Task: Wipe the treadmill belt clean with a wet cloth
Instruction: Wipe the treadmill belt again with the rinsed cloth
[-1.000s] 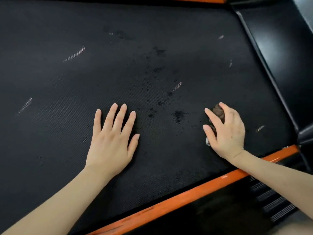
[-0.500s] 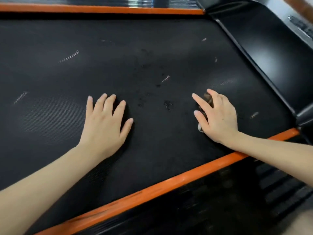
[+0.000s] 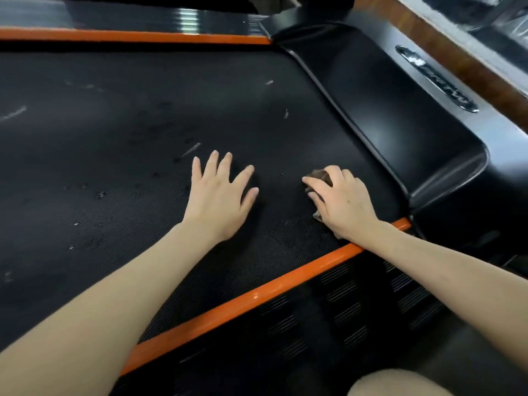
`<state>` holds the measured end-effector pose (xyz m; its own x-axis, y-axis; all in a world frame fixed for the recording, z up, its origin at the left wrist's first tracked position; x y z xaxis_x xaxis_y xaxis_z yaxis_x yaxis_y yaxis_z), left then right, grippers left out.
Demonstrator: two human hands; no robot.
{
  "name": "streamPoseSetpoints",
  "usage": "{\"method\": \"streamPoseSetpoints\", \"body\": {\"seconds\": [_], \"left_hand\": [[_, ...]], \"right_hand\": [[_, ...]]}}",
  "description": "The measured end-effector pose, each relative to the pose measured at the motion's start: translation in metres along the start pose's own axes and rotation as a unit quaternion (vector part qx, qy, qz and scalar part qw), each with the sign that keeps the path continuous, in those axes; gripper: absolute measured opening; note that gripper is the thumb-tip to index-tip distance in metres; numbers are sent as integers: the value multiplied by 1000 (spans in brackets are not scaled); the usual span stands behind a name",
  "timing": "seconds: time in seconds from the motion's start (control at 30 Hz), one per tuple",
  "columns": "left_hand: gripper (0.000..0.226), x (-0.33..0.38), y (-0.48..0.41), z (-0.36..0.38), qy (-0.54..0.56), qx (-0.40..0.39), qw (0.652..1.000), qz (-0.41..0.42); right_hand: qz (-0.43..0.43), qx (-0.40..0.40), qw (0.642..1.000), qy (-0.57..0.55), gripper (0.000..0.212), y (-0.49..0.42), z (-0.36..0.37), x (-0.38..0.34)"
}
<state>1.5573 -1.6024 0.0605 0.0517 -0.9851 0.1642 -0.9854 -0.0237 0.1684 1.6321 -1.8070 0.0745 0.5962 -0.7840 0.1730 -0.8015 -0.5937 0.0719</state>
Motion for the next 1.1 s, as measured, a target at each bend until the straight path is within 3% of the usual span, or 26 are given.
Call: {"method": "streamPoseSetpoints", "body": {"seconds": [0.13,0.27,0.43,0.5,0.63,0.7,0.77,0.83,0.93,1.0,1.1], "left_hand": [[62,-4,-8,8,14,7,1000,-1],[68,-4,-11,17,8,27,1000,5],[64,-3,-11,18,2,40,999,4],[63,-3,-11,19,-2,40,999,3],[63,-4,-11,18,5,44,999,4],[64,-7,-9,18,12,43,999,4],[64,-8,-9,18,15,45,999,7],[65,-7,-8,18,15,42,999,8],[68,-7,-9,16,17,33,999,9],[69,-6,-9,15,16,26,999,14],[68,-5,-13,12,20,31,999,13]], "right_hand": [[73,-1,997,20,30,-5,5,46],[218,-45,975,23,38,-6,13,96],[255,-45,965,-43,42,-4,10,84],[214,-32,975,-51,41,0,2,61],[-52,15,997,-59,34,14,-5,-16],[-106,12,994,-16,33,12,-2,-8],[-39,-2,999,38,30,0,4,30],[104,-23,993,55,27,-12,9,74],[220,-32,975,-11,28,-20,7,90],[203,-22,978,-41,27,-17,2,62],[19,8,996,-92,26,5,-6,3]]}}
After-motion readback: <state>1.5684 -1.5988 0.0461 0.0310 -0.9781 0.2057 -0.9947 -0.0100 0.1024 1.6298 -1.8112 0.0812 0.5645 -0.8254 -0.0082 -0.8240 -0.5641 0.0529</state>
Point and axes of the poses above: each hand's wrist, its own y-axis away from the middle knuckle, its own z-axis out of the palm, x = y × z, the point moved 4 cm from there along -y, towards the middle knuckle, and after that the axes turned 14 degrees about -x, right-handed, at the moved point
